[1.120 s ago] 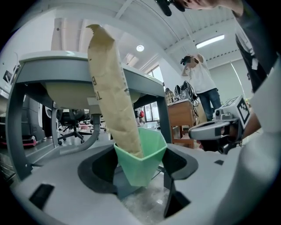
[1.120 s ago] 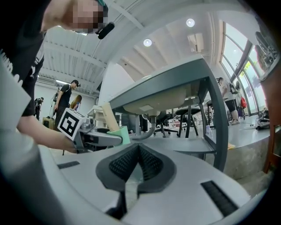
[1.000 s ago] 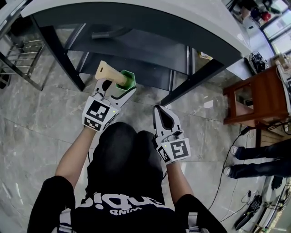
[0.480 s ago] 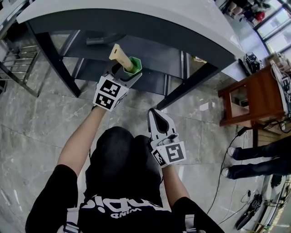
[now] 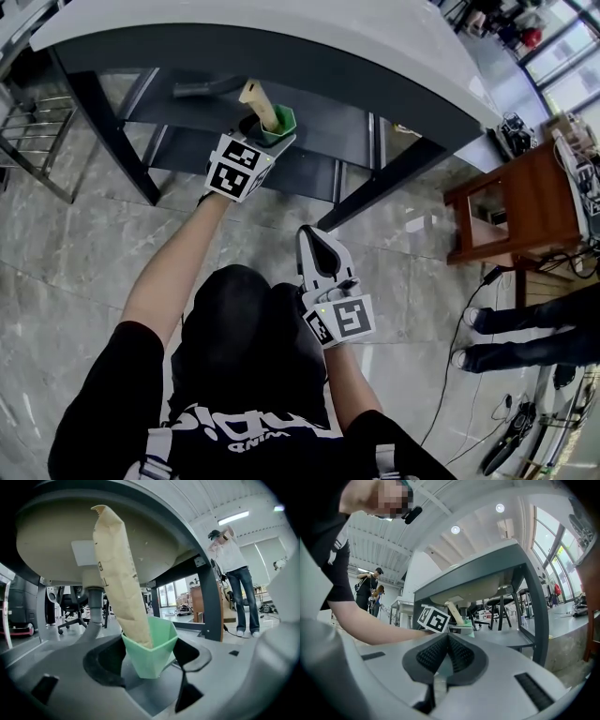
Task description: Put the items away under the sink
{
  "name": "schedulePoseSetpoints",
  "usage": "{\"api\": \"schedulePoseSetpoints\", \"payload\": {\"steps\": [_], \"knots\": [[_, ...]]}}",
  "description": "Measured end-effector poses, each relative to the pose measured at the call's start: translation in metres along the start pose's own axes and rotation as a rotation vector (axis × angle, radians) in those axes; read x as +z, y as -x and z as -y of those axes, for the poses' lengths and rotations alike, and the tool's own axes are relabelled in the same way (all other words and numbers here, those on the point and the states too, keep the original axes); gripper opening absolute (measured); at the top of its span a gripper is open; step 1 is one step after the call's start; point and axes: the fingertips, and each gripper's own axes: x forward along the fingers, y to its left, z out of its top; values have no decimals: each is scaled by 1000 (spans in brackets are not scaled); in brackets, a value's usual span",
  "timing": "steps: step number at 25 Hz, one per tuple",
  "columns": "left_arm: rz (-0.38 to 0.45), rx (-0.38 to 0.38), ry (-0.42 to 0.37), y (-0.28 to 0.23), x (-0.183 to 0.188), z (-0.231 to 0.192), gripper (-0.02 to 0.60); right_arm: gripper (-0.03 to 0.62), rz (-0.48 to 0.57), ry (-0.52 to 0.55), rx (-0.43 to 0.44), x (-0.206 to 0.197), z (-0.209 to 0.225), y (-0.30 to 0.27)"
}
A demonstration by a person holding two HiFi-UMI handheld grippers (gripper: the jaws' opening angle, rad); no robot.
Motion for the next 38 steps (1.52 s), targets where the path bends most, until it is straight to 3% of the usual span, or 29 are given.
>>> {"api": "schedulePoseSetpoints", "payload": {"steps": [17,27,38], "knots": [[54,54,94,-27,0,-21,328,17,-22,-5,-21,-8,7,2],[109,85,89,-30,3,-21,328,18,-31,1,-15,-7,7,0],[84,113,87,-36,-4,-23,328,18,-40,1,-25,-10,11,3]]}}
